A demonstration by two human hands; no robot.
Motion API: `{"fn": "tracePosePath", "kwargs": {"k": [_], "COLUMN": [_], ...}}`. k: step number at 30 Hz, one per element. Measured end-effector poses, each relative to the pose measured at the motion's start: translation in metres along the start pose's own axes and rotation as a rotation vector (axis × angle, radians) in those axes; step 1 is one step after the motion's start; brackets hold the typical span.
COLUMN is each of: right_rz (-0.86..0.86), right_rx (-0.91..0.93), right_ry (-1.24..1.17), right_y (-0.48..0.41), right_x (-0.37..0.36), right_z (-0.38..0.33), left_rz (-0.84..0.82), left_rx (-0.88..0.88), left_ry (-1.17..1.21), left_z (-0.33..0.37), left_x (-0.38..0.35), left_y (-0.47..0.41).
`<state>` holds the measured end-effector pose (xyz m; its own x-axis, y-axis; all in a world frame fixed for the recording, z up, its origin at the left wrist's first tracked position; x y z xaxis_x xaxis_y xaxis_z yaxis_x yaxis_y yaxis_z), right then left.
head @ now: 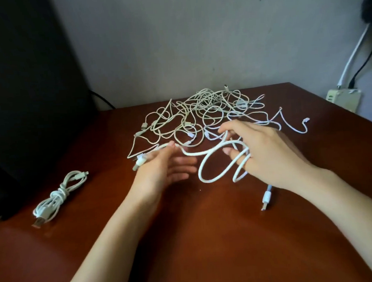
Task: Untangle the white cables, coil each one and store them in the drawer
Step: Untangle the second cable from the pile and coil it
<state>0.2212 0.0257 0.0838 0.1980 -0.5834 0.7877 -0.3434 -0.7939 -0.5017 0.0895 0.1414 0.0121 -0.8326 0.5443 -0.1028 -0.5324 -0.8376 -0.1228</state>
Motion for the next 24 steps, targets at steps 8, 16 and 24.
{"fn": "tracePosePath", "kwargs": {"k": [8,16,24], "right_rz": [-0.200,-0.283,-0.085], "right_rx": [-0.375,-0.575,-0.693], "right_ry": [-0.089,-0.382,-0.949], "right_y": [-0.002,0.001,0.006], "right_x": [-0.027,-0.043,-0.044], "right_z": [0.038,0.053,0.048], "left_rz": [-0.329,-0.047,-0.410], "left_rx": [0.222,-0.280,-0.762], "left_ry": [0.117,0.039,-0.836], "left_z": [-0.007,0.017,0.022], "left_x": [-0.036,-0.036,-0.086], "left_y": [0.021,0.024,0.059]}}
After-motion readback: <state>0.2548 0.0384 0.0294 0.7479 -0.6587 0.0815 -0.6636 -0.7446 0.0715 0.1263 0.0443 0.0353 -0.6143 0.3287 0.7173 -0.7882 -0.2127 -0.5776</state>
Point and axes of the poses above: each hand's wrist, its own y-axis away from the middle knuckle, its own x-axis out of the back of the hand, z = x × y, the point moved 9 cm from there along -y, towards the middle knuckle, and after that the axes turned 11 degrees about -x, right-handed, at the moved point
